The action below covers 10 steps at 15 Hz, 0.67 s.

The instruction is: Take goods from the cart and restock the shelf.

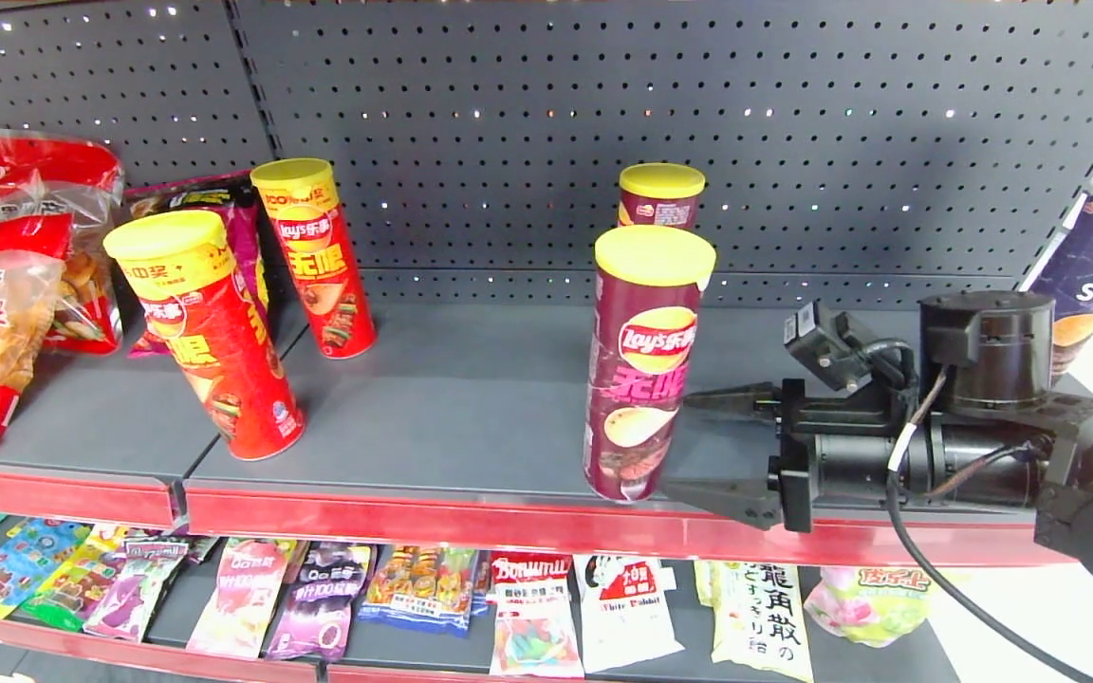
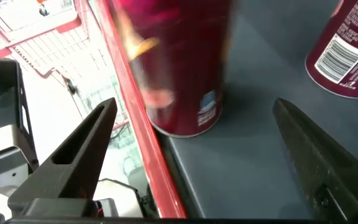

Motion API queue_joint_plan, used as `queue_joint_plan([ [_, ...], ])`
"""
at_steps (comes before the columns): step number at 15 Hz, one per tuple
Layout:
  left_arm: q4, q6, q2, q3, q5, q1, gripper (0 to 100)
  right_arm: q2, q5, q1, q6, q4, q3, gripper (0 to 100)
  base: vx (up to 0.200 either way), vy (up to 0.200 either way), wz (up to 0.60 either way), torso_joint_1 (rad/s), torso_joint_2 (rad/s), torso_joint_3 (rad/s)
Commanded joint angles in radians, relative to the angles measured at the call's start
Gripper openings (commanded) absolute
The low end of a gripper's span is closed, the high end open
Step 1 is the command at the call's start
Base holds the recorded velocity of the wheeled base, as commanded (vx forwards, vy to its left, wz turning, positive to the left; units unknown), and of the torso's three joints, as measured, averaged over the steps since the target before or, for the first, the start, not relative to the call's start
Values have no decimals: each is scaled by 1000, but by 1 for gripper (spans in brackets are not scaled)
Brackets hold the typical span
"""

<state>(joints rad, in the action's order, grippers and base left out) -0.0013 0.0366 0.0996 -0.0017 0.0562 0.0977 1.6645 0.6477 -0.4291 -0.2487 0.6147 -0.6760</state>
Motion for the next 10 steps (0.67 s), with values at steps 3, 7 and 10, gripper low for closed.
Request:
queue_joint_plan([
  [3,0,0,2,0,1,1,100,-42,0,7,-3,0,50,100,0,0,0,0,0,0],
  [7,0,0,2,0,1,1,100,-37,1,17,-4,5,41,100,0,0,0,0,0,0],
  [10,0,0,2,0,1,1,100,3,152,64,-12,4,-27,100,0,0,0,0,0,0],
])
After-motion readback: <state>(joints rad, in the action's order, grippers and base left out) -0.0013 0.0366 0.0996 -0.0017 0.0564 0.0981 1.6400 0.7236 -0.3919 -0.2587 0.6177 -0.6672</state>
